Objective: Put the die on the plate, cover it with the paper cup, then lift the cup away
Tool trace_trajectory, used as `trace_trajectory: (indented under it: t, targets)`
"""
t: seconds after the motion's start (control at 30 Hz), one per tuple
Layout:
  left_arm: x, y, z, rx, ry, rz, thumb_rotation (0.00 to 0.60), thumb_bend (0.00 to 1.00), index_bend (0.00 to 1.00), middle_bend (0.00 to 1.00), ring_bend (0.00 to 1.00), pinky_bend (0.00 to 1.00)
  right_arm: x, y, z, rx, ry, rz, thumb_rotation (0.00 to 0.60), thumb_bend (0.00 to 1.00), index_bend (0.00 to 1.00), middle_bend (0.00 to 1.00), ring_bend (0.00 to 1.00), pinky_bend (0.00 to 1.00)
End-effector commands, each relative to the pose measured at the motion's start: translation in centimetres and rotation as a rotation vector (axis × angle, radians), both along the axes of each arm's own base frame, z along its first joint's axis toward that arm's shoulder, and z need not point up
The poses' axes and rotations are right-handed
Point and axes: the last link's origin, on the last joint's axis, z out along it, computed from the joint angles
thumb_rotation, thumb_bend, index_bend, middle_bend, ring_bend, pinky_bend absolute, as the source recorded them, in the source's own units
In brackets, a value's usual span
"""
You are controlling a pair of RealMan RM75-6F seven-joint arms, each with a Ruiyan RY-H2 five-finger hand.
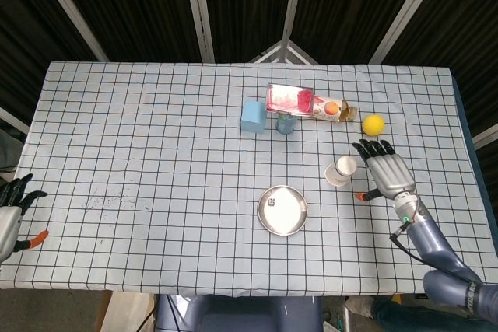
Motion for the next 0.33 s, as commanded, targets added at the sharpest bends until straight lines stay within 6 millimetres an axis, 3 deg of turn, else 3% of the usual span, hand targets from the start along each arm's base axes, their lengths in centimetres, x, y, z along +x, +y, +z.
trace_trajectory:
  t: [0.03, 0.23, 0.33]
  targets:
    - [0.0, -0.1, 0.2, 0.008, -0.005, -0.003, 0.6, 0.3, 0.22, 0.0, 0.0, 0.02, -1.3, 6.2, 4.3, -0.153, -0.043, 0.006, 0.6, 0.12, 0.0, 0.04, 0.04, 0.0]
    - [0.1, -0.3, 0.4, 0.013, -0.018, -0.014, 0.6, 0.3, 0.21, 0.0, 0.0, 0.02, -4.1, 14.7, 5.2, -0.31, -0.015, -0.013, 0.6, 0.12, 0.03, 0.04, 0.04, 0.0]
    - [0.1, -0.6, 0.6, 0.019, -0.025, -0.023, 0.6, 0.3, 0.21, 0.0, 0.0, 0.02, -4.8, 17.2, 4.9, -0.361, -0.002, -0.031, 0.6, 0.13, 0.06, 0.05, 0.04, 0.0]
